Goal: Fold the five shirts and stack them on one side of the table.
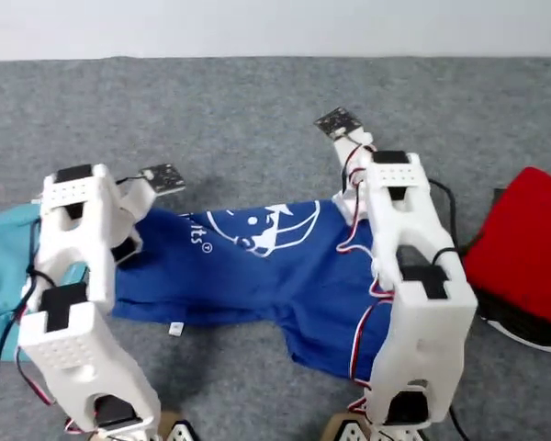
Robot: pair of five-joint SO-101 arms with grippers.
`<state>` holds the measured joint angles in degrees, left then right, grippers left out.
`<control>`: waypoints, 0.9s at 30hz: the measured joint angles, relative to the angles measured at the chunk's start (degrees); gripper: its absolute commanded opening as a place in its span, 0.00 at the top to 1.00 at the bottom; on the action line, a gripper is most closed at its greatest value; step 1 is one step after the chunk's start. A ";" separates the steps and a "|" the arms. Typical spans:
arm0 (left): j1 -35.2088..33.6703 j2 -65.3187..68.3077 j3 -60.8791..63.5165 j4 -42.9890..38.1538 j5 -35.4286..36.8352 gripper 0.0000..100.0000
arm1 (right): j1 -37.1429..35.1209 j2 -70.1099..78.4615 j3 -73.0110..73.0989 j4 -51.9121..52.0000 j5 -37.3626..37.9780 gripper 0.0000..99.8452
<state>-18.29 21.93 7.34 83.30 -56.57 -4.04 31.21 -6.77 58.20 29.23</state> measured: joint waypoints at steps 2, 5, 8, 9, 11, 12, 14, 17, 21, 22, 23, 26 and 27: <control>-1.58 0.70 0.00 0.00 -0.97 0.99 | 0.70 2.29 -3.43 1.32 0.00 0.99; -3.43 0.70 0.00 0.35 -3.60 0.99 | 0.97 4.40 -7.56 3.60 0.09 0.99; -4.92 0.70 -0.18 0.88 -5.63 0.99 | 1.05 4.75 -10.55 5.71 0.09 0.99; -5.10 0.70 -0.88 1.93 -6.07 0.99 | 1.05 4.75 -11.78 6.86 0.09 0.99; -5.19 0.70 -3.87 6.07 -6.51 0.99 | 1.05 4.75 -14.51 9.85 0.09 0.99; -5.19 0.62 -5.98 8.26 -6.59 0.99 | 0.97 4.75 -15.65 11.34 0.09 0.99; -4.92 -0.35 -9.76 11.25 -6.59 0.99 | -0.18 4.75 -16.97 13.36 0.00 0.99; -2.55 -2.11 -12.40 12.13 -6.59 0.99 | -3.43 4.75 -17.32 14.33 0.09 0.99; 2.46 -1.05 -12.84 10.81 -4.13 0.99 | -7.74 4.75 -17.32 14.33 0.09 0.99; 3.43 0.09 -12.84 9.05 -2.46 0.99 | -8.70 5.10 -17.41 14.33 0.09 0.99; 4.04 1.76 -12.92 7.03 -0.53 0.99 | -9.32 5.80 -17.41 14.33 0.09 0.99; 4.84 6.77 -13.27 2.37 5.10 0.99 | -9.67 8.35 -17.41 13.98 0.09 0.99; 4.92 8.62 -13.27 1.23 7.03 0.99 | -9.49 8.88 -17.41 13.98 0.09 0.99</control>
<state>-13.36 30.55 -5.93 84.53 -49.54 -13.54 40.09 -24.18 72.18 29.32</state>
